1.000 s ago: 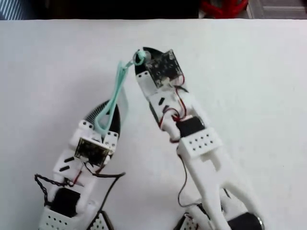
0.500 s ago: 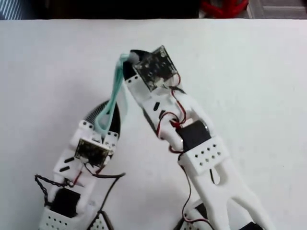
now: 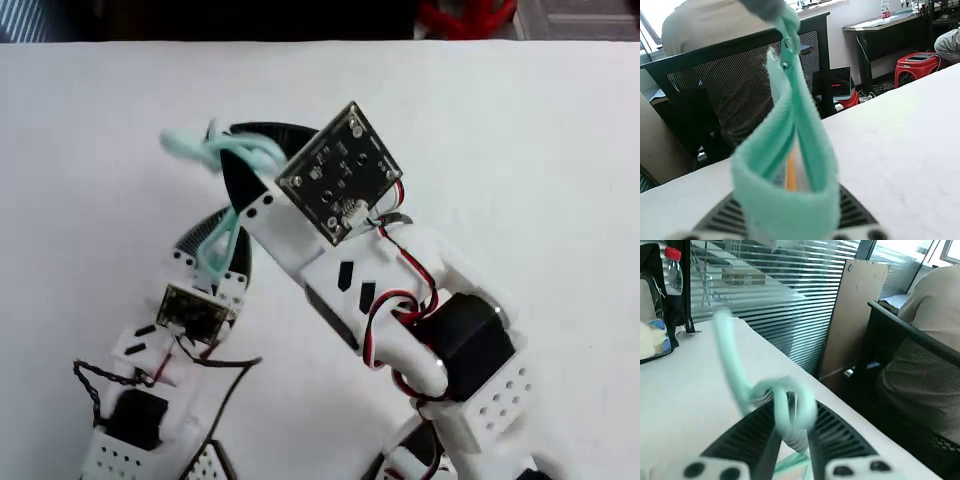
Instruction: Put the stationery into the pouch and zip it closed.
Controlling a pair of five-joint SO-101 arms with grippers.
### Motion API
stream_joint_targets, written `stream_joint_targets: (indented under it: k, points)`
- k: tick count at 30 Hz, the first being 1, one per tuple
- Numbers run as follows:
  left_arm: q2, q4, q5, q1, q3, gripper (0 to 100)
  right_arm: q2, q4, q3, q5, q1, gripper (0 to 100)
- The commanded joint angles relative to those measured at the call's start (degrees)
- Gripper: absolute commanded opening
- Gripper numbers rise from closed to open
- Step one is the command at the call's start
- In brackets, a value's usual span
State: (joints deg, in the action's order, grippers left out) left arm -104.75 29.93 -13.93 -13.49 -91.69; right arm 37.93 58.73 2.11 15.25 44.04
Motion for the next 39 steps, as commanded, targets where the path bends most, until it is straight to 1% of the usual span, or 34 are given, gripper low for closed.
stream_joint_targets:
  k: [1,9,14,17,20,22,25,26,28,31,32,36,39]
  points:
    - [0.2,4.3,2.9,1.5,1.7,4,1.1,5.1,4.9,0.2,0.8,1.9]
    - [0.2,4.5,3.3,2.4,1.6,4,1.1,8.4,5.0,0.2,-1.5,1.9]
    - [0.2,4.3,3.3,2.4,1.6,4,-1.2,7.5,4.9,-0.4,-7.4,2.9]
    - [0.2,4.3,3.3,2.4,1.7,4,-7.6,7.0,5.2,0.2,-11.0,9.6]
    - [0.2,4.5,3.3,2.4,2.0,4,-16.1,5.0,5.5,0.4,-16.6,17.6]
    - [0.2,4.6,3.3,2.4,2.0,4,-21.4,4.6,5.5,3.7,-18.3,21.6]
    - [0.2,4.7,3.3,2.4,2.7,4,-27.7,5.1,5.0,9.1,-18.7,26.0]
    - [0.2,6.0,3.3,2.4,4.0,4,-28.9,5.7,5.0,10.2,-19.1,26.9]
    - [0.2,11.4,3.6,2.0,9.4,4,-30.3,6.3,5.0,11.4,-20.5,27.2]
    - [0.2,18.9,8.1,0.8,18.4,4,-30.5,6.1,5.1,11.4,-24.7,27.3]
    - [0.2,20.7,8.4,-0.1,20.9,4,-30.4,6.0,5.4,11.4,-26.2,27.3]
    - [0.2,25.4,6.5,-7.5,28.1,4,-29.0,6.2,4.9,11.4,-31.6,27.4]
    - [0.2,26.6,4.4,-13.4,32.4,4,-27.0,8.0,4.7,11.4,-35.0,27.4]
